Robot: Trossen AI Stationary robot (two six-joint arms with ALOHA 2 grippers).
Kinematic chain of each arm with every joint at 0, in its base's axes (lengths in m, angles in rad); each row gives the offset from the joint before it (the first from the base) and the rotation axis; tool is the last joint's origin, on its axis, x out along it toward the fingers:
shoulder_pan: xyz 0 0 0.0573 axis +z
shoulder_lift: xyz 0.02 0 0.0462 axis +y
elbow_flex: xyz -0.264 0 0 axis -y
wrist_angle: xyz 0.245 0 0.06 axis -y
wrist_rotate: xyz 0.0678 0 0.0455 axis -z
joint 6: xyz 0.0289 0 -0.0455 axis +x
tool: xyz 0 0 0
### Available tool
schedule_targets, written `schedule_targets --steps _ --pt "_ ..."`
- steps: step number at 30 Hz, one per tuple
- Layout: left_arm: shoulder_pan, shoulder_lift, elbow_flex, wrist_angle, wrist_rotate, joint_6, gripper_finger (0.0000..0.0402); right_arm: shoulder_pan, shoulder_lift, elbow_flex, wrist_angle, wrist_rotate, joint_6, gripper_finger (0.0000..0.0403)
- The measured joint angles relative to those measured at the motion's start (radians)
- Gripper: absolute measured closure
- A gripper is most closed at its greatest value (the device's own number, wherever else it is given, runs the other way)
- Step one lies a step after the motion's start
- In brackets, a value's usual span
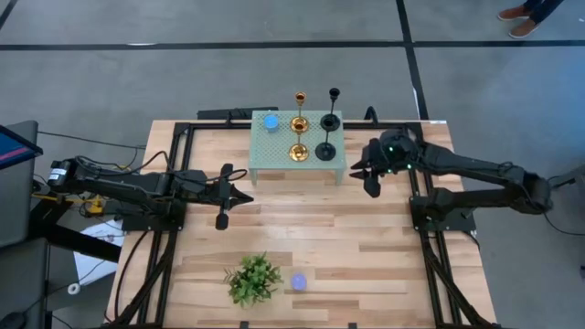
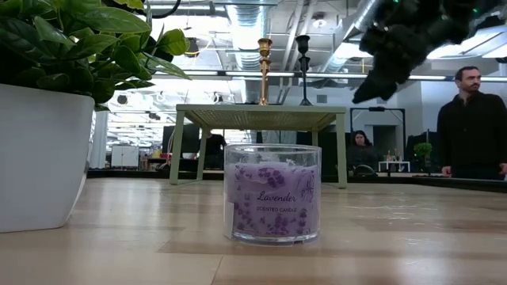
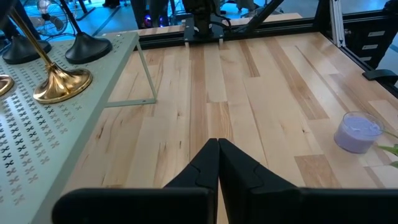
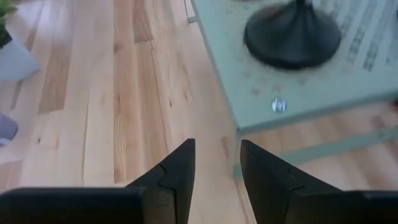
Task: Pick & Place candle stick holders
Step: Put the violet candle on the shelf
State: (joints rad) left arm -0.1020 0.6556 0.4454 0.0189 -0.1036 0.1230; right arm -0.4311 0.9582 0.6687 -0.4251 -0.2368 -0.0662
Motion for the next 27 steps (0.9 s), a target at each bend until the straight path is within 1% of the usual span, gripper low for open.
schedule_targets --steps 3,6,9,14,16,18,22,27 --pt "0.0 0.0 0.0 0.0 0.0 0.0 0.0394 0.018 -0.037 -0.08 0.079 -0.002 0.06 0.0283" --pt "0.0 0.0 0.0 0.0 0.0 0.002 0.0395 0.048 -0.065 -0.172 0.181 -0.003 0.074 0.0283" --pt "0.0 0.0 0.0 0.0 0.0 0.009 0.0394 0.077 -0.073 -0.272 0.355 -0.003 0.103 0.0283" --pt "0.0 0.0 0.0 0.0 0.0 0.011 0.0393 0.106 -0.056 -0.435 0.703 -0.001 0.12 0.0283" --pt "0.0 0.0 0.0 0.0 0.0 0.011 0.0393 0.11 -0.054 -0.476 0.781 0.0 0.123 0.0283" --pt "0.0 0.0 0.0 0.0 0.0 0.01 0.0395 0.11 -0.054 -0.498 0.819 0.001 0.146 0.0283" --pt "0.0 0.0 0.0 0.0 0.0 0.01 0.0394 0.112 -0.055 -0.507 0.814 0.001 0.182 0.0283" --pt "-0.001 0.0 0.0 0.0 0.001 0.008 0.0392 0.117 -0.055 -0.507 0.813 -0.001 0.171 0.0283"
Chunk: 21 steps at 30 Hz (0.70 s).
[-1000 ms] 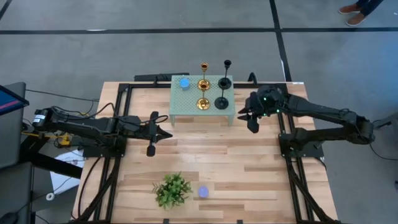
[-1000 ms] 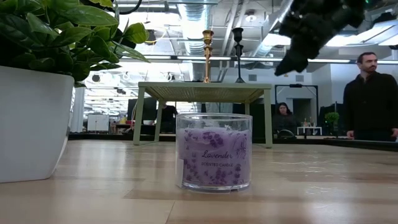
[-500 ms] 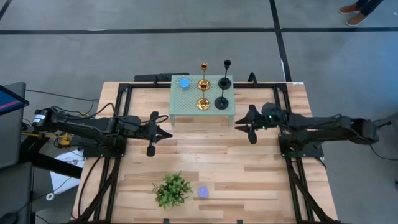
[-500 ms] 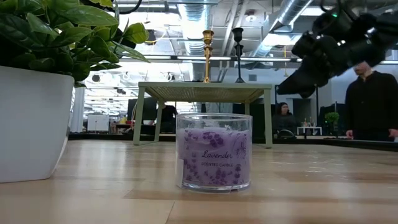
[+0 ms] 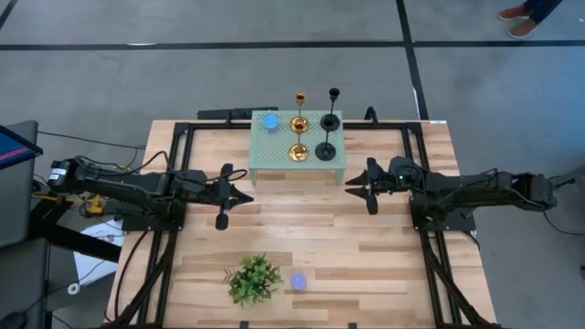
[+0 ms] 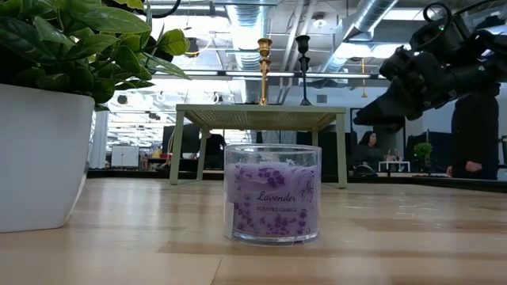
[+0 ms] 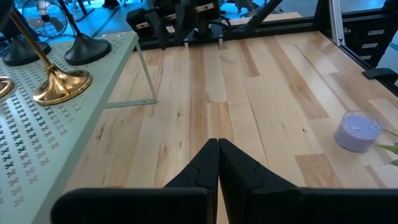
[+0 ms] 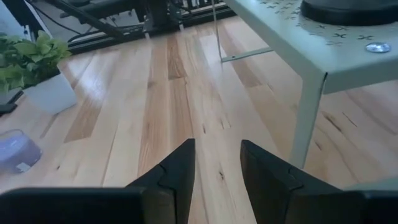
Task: Pick & Place candle stick holders
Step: Put the violet candle on the shelf
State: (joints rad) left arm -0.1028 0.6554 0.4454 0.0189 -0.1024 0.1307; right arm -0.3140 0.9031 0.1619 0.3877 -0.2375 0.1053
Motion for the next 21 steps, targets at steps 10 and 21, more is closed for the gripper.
schedule_targets --steps 10,21 --pt "0.0 0.0 0.0 0.005 0.0 -0.008 0.0391 0.006 0.0 0.0 -0.002 0.002 -0.008 0.0283" --pt "0.0 0.0 0.0 0.008 0.0 -0.008 0.039 0.019 0.0 0.0 -0.011 0.002 -0.008 0.0283"
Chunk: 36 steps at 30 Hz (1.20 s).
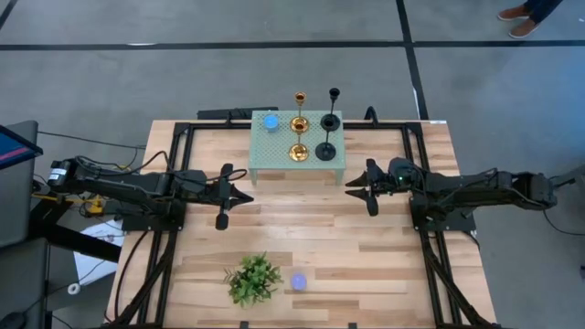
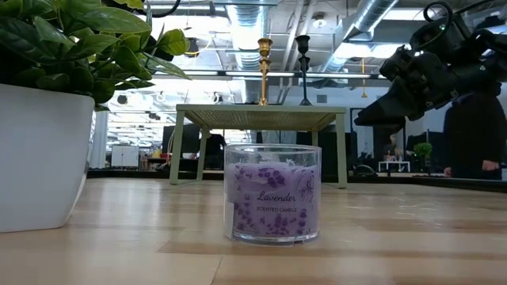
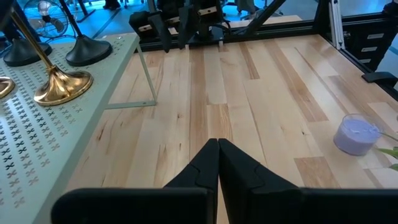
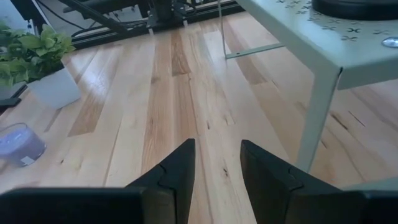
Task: Pick & Place candle stick holders
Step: Put the violet candle on the shelf
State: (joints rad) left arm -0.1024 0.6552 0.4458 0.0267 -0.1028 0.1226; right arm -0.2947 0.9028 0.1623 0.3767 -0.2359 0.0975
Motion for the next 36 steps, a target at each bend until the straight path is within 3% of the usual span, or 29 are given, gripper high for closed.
schedule_targets --steps 13,17,21,30,36 --pt "0.0 0.0 0.0 0.037 0.003 0.0 0.039 -0.001 0.0 0.0 0.001 0.0 0.0 0.0283" --pt "0.0 0.01 0.0 0.089 0.086 -0.016 0.0394 -0.001 0.0 0.0 0.009 0.001 0.0 0.0283" --pt "-0.01 0.074 0.001 0.133 0.104 -0.115 0.0397 0.001 0.0 0.0 0.011 0.001 0.014 0.0283" --pt "-0.053 0.339 0.086 0.175 0.111 -0.125 0.0396 0.001 0.0 0.001 0.014 0.001 0.035 0.0283" --pt "-0.096 0.446 0.187 0.177 0.235 -0.053 0.0397 0.001 0.0 0.001 0.023 0.001 0.043 0.0283"
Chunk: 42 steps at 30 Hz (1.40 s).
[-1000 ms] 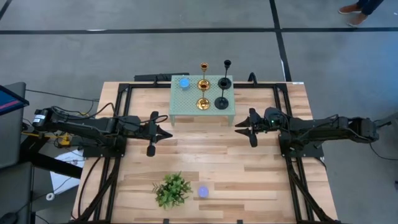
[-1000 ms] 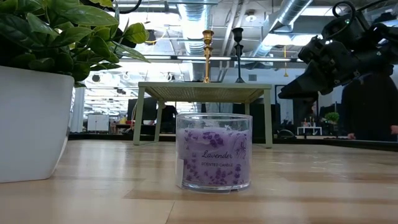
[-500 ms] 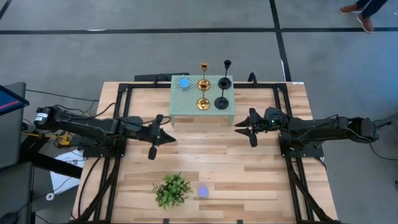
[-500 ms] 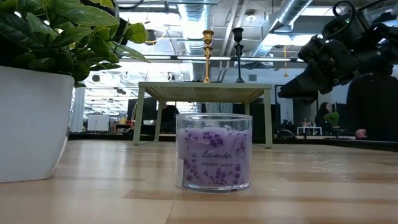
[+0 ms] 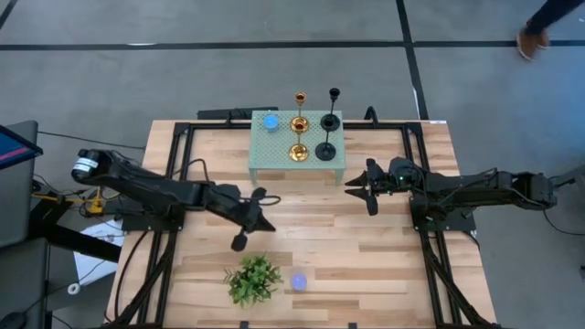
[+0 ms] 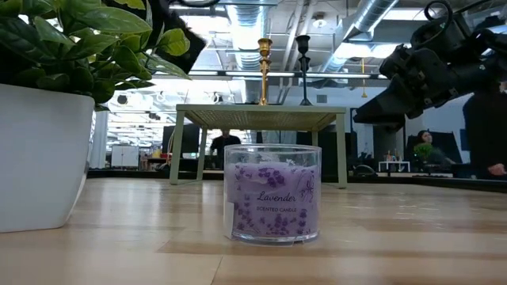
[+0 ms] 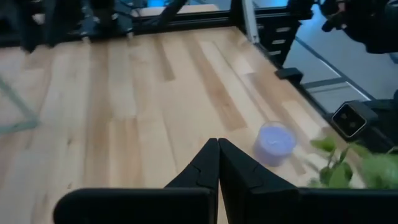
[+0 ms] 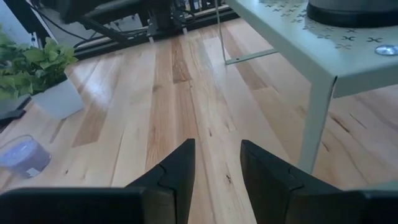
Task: Pick & Place candle stick holders
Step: Put the violet candle on the shelf
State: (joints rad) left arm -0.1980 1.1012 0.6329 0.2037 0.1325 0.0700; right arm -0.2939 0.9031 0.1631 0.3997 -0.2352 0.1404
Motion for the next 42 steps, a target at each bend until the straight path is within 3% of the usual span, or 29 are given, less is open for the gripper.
schedule_targets --steps 15,23,27,34,40,42 --pt "-0.068 0.216 0.195 -0.006 -0.035 -0.092 0.0397 0.0 0.0 0.0 -0.004 0.0 0.019 0.0283" --pt "-0.109 0.258 0.208 -0.069 -0.031 0.087 0.0397 0.0 0.0 0.0 -0.004 0.0 0.019 0.0283" --pt "-0.109 0.258 0.236 -0.064 -0.035 0.079 0.0397 0.0 0.0 0.0 -0.002 0.0 0.029 0.0283" --pt "-0.091 0.215 0.274 -0.108 -0.04 0.079 0.0397 0.036 0.0 0.0 0.041 -0.022 0.198 0.0289" --pt "-0.072 0.068 0.257 -0.309 -0.254 0.166 0.0397 0.187 0.0 0.0 0.095 0.023 0.178 0.0328" --pt "-0.062 0.004 0.21 -0.315 -0.275 0.167 0.0397 0.241 -0.001 0.004 0.118 0.057 0.182 0.034"
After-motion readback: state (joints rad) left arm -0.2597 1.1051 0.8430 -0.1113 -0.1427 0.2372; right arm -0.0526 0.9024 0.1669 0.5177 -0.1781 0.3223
